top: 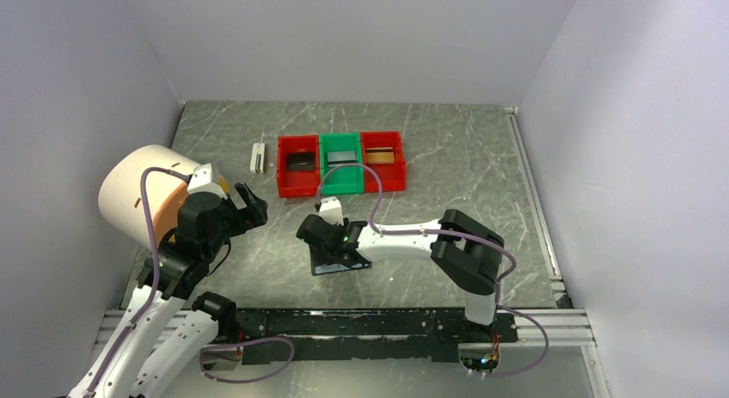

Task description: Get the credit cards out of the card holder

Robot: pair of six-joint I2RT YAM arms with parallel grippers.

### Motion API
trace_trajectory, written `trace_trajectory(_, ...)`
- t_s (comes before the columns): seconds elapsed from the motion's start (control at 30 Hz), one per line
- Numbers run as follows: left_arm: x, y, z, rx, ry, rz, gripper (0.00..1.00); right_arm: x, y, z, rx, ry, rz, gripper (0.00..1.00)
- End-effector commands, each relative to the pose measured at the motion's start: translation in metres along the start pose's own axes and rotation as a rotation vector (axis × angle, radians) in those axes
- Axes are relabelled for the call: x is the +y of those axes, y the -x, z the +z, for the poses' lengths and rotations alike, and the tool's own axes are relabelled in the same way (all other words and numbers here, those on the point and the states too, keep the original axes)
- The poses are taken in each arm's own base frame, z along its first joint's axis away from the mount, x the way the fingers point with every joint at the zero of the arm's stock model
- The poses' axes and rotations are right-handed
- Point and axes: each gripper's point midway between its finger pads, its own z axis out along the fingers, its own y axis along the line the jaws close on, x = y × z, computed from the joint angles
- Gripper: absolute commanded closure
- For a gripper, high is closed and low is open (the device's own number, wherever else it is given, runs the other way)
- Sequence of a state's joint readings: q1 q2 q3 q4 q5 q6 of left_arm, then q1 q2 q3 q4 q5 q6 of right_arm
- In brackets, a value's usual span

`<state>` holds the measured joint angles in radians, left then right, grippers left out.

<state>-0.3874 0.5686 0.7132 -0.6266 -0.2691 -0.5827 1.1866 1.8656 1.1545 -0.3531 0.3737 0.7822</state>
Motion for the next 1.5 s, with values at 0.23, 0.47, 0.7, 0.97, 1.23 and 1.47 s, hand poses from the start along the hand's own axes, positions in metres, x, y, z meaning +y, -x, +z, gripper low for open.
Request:
trace_trajectory(0.23, 0.001, 0.002, 0.0, -0.014, 0.001, -0.006, 0.0, -0.018, -0.014, 0.009, 0.014, -0.091, 0.02, 0.49)
trace_trajectory(0.47, -0.001, 0.0, 0.001, -0.002, -0.01, 0.001, 0.0, -0.017, -0.01, 0.009, 0.002, -0.067, 0.049, 0.63)
trace_trajectory(0.7, -0.007, -0.003, 0.004, 0.017, -0.04, 0.016, 0.0, -0.017, -0.007, 0.007, 0.008, 0.02, 0.119, 0.65)
trace_trajectory(0.97, -0.054, -0.023, 0.008, 0.119, -0.311, 0.098, 0.02, -0.006, -0.004, 0.003, 0.05, 0.258, 0.291, 0.68)
trace_trajectory(1.23, -0.105, -0.064, 0.009, 0.304, -0.626, 0.014, 0.07, -0.017, -0.009, 0.002, 0.068, 0.373, 0.425, 0.69)
trace_trajectory(1.47, -0.117, -0.104, 0.023, 0.434, -0.608, -0.008, 0.09, -0.031, -0.015, 0.006, 0.073, 0.359, 0.493, 0.73)
